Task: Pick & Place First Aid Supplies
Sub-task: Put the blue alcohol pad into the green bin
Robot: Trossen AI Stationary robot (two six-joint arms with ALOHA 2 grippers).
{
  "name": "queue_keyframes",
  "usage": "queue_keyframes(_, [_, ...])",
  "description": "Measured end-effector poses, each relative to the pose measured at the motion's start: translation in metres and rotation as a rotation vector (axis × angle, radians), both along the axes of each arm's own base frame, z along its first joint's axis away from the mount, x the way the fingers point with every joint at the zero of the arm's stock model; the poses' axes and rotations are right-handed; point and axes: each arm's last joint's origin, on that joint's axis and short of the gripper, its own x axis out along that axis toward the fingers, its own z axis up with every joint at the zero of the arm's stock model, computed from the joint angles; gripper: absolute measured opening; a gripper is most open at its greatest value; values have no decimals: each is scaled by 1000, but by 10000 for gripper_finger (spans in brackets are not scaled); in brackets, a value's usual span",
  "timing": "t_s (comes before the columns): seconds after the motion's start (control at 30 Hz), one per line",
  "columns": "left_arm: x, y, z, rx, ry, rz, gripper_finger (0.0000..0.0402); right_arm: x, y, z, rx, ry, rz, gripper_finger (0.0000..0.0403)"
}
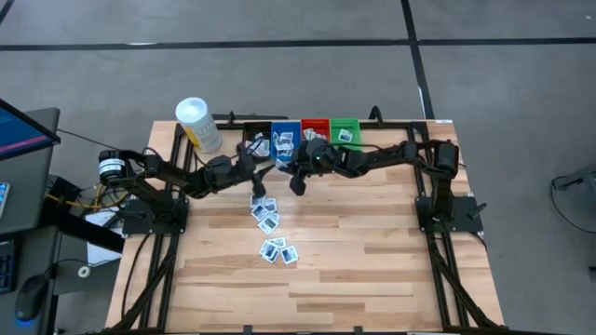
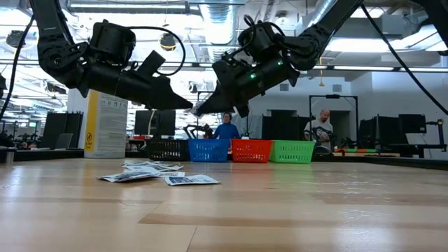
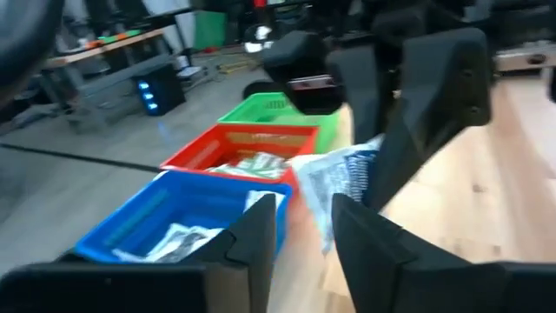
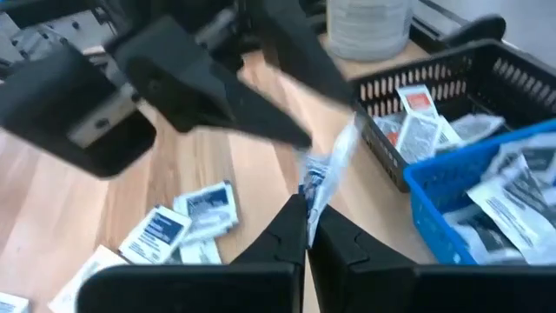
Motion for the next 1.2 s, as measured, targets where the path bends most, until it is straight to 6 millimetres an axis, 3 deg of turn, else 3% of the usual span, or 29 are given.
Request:
queue_keyframes(0.27, [-1, 1, -3, -11, 32, 38, 157, -9, -18, -6, 20, 68, -48, 0])
queue_keyframes(0.4, [-2, 1, -9, -59, 79, 46, 160, -21, -31, 3, 22, 78, -94, 0])
queue_keyframes(0.67, [-9, -1, -16, -128, 187, 57, 157, -80, -44, 24, -12, 82, -294, 0])
queue_keyframes(0.93, [-20, -5, -1, -153, 219, 62, 159, -147, -44, 4, 51, 128, -527, 0])
queue_keyframes(1.2, [-25, -8, 6, -221, 194, 9, 159, -166, -58, -9, 75, 148, -652, 0])
